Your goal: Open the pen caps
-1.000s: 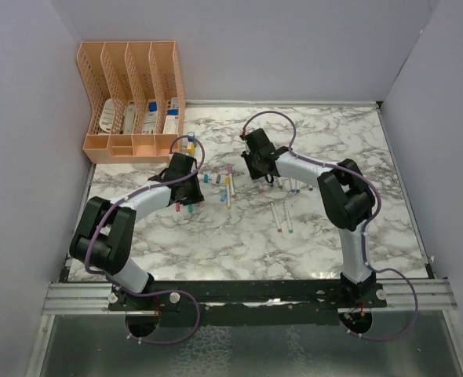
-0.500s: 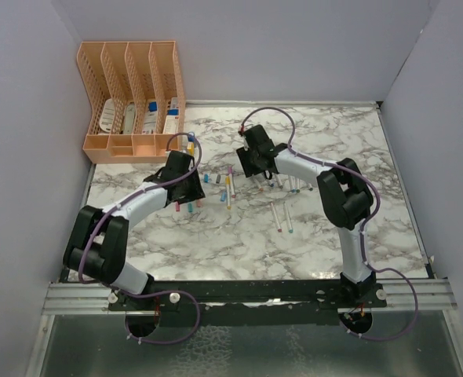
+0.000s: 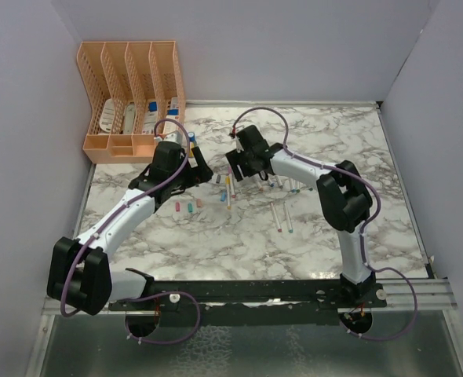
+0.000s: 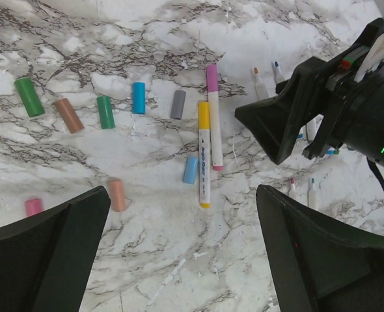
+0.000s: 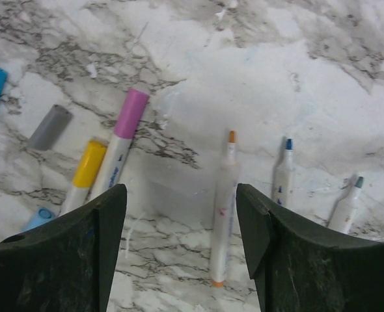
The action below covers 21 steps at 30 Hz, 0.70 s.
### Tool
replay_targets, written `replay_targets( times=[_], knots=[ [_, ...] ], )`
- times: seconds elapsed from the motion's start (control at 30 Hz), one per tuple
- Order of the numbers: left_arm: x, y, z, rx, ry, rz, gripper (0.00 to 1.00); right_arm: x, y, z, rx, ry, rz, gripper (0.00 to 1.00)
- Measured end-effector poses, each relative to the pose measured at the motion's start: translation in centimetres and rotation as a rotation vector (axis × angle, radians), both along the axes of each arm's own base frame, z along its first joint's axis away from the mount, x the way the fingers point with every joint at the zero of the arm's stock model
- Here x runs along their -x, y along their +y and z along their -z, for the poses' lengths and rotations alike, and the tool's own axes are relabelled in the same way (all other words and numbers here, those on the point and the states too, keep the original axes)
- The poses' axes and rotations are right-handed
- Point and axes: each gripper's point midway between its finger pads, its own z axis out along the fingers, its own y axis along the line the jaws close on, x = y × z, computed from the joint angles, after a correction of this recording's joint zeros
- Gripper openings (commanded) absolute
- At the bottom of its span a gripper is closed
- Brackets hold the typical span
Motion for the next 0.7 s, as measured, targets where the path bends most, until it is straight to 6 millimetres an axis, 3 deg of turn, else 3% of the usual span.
replay_targets(
  times=[0.33,0.57,0.7],
  knots=[
    [0.0,-0.1,-0.6,0.023,-0.012,-0.009,0.99,3.2,3.3,0.3,0.004,0.024,-0.078,0.63],
    [0.2,0.1,-0.5,0.024,-0.012,-0.012,0.99,3.3,3.5,0.3,-0.005,0.031,-0.069,0.50],
    [0.3,0.3,-0.3,0.023,-0.008,-0.017,0.99,3.3,3.4,0.3,-0.005,0.034,-0.065,0.48]
  ],
)
